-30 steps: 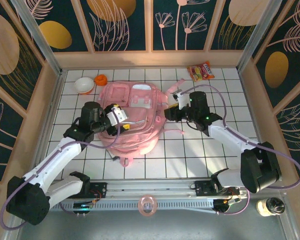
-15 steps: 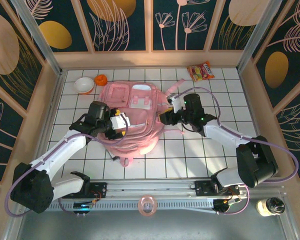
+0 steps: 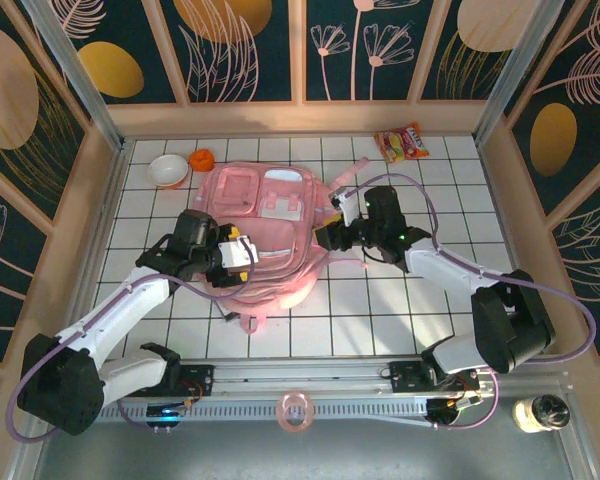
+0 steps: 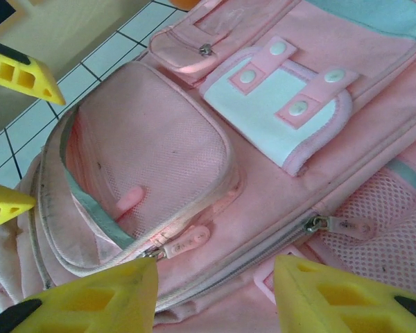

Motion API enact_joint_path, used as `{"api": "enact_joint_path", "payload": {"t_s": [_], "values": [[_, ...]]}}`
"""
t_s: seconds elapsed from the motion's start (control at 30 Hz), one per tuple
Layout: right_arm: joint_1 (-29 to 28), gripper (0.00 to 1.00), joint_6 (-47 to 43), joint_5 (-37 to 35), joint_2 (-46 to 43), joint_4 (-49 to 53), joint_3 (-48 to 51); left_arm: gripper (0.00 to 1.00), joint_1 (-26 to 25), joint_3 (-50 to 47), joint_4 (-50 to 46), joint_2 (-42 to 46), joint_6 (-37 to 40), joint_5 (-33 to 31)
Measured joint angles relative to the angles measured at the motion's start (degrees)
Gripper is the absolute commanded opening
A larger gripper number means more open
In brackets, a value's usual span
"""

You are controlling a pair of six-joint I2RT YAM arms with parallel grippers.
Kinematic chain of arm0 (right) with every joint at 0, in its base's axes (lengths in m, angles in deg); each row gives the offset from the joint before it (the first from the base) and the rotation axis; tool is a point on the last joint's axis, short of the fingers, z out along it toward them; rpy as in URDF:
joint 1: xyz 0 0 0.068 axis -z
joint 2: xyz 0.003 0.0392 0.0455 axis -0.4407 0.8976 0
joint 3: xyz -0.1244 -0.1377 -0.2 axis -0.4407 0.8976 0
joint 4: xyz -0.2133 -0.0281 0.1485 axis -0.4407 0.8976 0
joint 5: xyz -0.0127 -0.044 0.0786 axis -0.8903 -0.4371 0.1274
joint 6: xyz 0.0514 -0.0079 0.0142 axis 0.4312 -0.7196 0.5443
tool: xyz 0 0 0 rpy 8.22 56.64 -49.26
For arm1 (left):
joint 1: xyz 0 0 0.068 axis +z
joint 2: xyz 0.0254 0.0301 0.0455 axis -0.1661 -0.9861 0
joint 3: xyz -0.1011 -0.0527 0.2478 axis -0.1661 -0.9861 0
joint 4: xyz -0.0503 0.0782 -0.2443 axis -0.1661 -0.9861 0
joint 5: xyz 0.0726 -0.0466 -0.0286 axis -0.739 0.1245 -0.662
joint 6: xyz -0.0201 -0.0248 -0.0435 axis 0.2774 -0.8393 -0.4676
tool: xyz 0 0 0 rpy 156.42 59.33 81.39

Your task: Pack the student bag

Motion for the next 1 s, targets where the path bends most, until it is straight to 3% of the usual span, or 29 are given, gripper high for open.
{"api": "enact_joint_path", "payload": {"t_s": [0.07, 0.17, 0.23, 0.33, 0.37, 0.7, 1.0], "values": [[-0.3, 0.48, -0.1, 0.3, 0.0, 0.0, 0.0, 0.81, -0.5, -1.2, 2.1, -0.3, 0.5, -1.7], [-0.7, 0.48, -0.6, 0.4, 0.0, 0.0, 0.0, 0.46, -1.4, -3.6, 5.2, -1.2, 0.9, -3.5], [-0.7, 0.48, -0.9, 0.4, 0.0, 0.0, 0.0, 0.36, -1.7, -4.6, 6.6, -1.5, 1.2, -3.8], [-0.7, 0.48, -1.6, 0.4, 0.0, 0.0, 0.0, 0.04, -1.7, -4.7, 8.2, -0.9, -0.1, -3.8], [-0.7, 0.47, -2.0, 0.4, 0.0, 0.0, 0.0, 0.00, -1.7, -4.8, 8.7, -0.2, -0.7, -3.7], [-5.9, 0.48, -15.3, -1.4, -2.1, -1.9, 3.4, 0.00, -0.4, -7.6, 14.6, 6.7, -10.4, 1.9], [-5.7, 0.49, -23.9, -2.2, 8.4, -4.1, -0.2, 0.00, 0.0, -7.6, 15.7, 6.8, -12.0, 3.8]]}}
